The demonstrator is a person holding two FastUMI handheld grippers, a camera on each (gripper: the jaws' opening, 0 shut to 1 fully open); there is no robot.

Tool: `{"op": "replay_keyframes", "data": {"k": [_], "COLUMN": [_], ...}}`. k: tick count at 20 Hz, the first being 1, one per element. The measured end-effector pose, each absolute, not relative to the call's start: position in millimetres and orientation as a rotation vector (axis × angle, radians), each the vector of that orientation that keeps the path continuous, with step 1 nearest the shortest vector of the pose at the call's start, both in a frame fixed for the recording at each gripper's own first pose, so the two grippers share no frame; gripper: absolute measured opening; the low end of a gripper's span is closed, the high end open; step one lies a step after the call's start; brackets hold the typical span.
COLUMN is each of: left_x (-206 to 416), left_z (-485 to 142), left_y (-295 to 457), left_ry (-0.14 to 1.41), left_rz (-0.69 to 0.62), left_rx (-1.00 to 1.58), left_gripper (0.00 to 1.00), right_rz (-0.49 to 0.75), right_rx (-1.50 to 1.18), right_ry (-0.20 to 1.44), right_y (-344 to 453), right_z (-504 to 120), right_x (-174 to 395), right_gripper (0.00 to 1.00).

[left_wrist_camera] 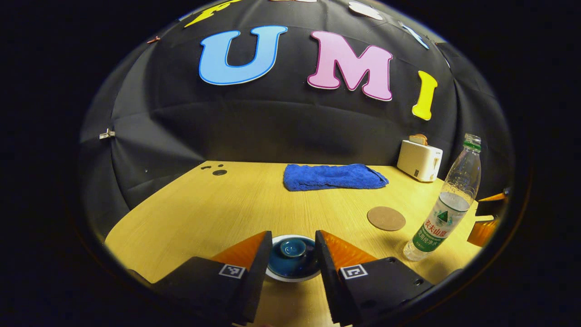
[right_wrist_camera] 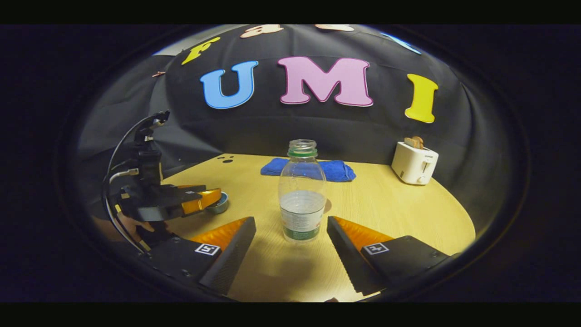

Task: Open the teacup lid with one hand, grasp the water bottle and pour water into the teacup with the other hand; after pouring, place the water bottle on the coaster and then close the teacup lid.

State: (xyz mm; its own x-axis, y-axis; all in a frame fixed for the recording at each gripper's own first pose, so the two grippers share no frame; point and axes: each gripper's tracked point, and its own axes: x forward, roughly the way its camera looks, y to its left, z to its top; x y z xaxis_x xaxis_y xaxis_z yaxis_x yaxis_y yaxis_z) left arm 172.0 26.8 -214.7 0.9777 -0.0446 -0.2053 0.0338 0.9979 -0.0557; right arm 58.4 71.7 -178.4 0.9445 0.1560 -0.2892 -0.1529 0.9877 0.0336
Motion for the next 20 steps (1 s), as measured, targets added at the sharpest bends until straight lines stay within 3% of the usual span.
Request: {"op": "replay_keyframes", "data": {"k": [3,4,9,13,20], "left_x": [174,174,173,174,167], "left_z": [-219,-221,-218,-214,-182], "left_y": [27,27,24,22,24], "left_ry": [0.21,0.221,0.201,0.189,0.143], "left_rz": [-0.04,-0.039,-0.049,-0.048,-0.043], "left_rx": [-0.053,-0.052,0.012,0.024,-0.001], "left_gripper": [0.56,0.58,0.34,0.24,0.25], "right_rz": [0.155,0.156,0.153,0.139,0.125], "right_rx": [0.025,0.017,0.012,0.021,0.024], "right_ry": [0.29,0.282,0.267,0.264,0.24], "right_y": [73,73,73,72,73], "right_z": [-178,-178,-181,-186,-190], "right_x": [69,70,82,92,108], "right_gripper": [0.98,0.98,0.98,0.98,0.99]}}
